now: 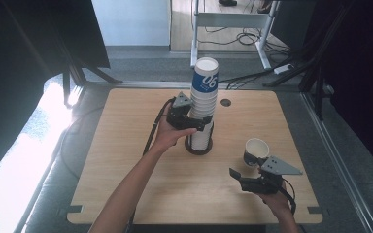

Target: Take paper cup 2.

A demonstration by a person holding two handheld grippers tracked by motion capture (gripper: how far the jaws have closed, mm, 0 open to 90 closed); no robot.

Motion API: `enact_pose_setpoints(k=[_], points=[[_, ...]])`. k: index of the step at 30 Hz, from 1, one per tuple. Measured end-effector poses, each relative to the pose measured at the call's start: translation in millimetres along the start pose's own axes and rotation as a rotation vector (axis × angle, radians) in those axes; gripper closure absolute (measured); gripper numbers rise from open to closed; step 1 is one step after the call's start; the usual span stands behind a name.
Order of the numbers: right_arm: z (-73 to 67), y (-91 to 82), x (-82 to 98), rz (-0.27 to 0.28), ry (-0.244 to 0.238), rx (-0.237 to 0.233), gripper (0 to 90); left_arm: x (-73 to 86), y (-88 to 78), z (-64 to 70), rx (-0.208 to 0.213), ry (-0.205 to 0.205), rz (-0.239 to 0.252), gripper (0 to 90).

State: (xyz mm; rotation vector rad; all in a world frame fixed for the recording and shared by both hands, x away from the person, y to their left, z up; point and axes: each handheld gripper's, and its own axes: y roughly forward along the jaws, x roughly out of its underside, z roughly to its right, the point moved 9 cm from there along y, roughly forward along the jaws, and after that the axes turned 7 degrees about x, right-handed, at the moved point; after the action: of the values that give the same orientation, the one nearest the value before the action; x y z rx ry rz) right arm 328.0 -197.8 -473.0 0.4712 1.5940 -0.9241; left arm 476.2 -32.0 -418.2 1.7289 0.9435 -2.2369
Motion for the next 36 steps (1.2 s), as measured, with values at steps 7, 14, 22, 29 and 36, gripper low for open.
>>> enact_pose_setpoints(k=[7, 14, 22, 29, 36], points=[[-1.0, 0.9, -0.9, 0.0, -0.002, 0.001, 19.5, -1.6, 7.0, -0.1, -0.022, 0.011, 0.003, 10.9], [0.2, -0.9, -2.2, 0.009, -0.001, 0.002, 19.8, -1.3, 7.0, 0.0, -0.03, 0.034, -0.001, 12.7], [-5.1, 5.8, -8.0, -0.007, -0.031, -0.045, 22.9, -1.5, 6.9, 0.5, -0.03, 0.034, 0.002, 13.1], [1.3, 16.3, -33.9, 0.002, -0.004, -0.101, 24.2, -1.2, 6.3, 0.6, -0.031, 0.037, -0.002, 13.1], [10.4, 19.5, -80.6, 0.042, -0.004, -0.131, 25.0, -1.0, 6.3, 2.2, -0.031, 0.038, -0.005, 13.2]])
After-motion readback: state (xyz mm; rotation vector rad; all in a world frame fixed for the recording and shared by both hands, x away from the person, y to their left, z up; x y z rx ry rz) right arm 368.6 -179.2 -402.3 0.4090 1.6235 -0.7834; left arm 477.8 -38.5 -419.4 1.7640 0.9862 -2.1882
